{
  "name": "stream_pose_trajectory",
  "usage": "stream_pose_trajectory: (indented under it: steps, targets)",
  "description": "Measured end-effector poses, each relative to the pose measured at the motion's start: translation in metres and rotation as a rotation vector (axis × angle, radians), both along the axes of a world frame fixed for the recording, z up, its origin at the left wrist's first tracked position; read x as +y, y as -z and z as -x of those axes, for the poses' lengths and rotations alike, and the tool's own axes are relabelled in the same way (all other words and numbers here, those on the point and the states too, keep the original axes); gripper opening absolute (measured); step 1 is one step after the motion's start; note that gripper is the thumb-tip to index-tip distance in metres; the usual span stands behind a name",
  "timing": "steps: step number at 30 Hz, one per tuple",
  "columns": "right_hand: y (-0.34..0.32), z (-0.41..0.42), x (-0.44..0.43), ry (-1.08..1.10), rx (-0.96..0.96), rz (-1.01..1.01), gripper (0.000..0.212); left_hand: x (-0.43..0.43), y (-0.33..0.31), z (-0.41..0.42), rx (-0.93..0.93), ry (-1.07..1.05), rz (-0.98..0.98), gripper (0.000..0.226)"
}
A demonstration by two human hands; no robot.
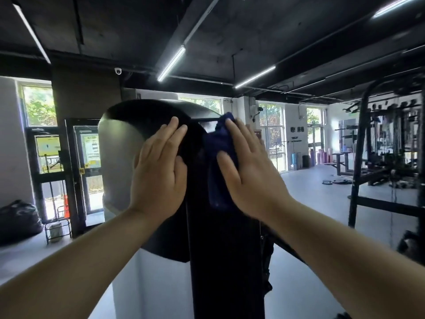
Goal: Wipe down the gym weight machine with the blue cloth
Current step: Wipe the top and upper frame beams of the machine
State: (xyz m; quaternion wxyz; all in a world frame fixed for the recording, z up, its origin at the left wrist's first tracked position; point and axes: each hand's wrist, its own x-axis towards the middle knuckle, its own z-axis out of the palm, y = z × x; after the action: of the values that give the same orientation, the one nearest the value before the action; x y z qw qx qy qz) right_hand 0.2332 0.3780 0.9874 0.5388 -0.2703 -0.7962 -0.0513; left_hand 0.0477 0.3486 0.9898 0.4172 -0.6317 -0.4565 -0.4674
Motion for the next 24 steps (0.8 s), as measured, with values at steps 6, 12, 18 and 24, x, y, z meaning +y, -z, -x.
stream_pose_trajectory:
  steps: [6, 12, 18, 24]
  targets:
    - [-0.068, -0.029, 0.031, -0.5, 0.14, 0.323, 0.038, -0.018, -0.016, -0.007, -0.027, 0.053, 0.019, 0.051]
    - [-0.063, -0.034, 0.038, -1.032, 0.434, 0.556, 0.011, -0.032, -0.035, -0.066, 0.023, 0.141, 0.09, 0.081]
    - [-0.05, -0.055, 0.065, -1.271, 0.568, 0.845, 0.02, -0.012, -0.04, -0.098, 0.29, -0.156, 0.118, 0.033]
    - [-0.015, -0.065, 0.102, -0.986, 0.371, 0.723, 0.034, -0.002, -0.086, -0.111, 0.074, -0.309, 0.137, 0.031]
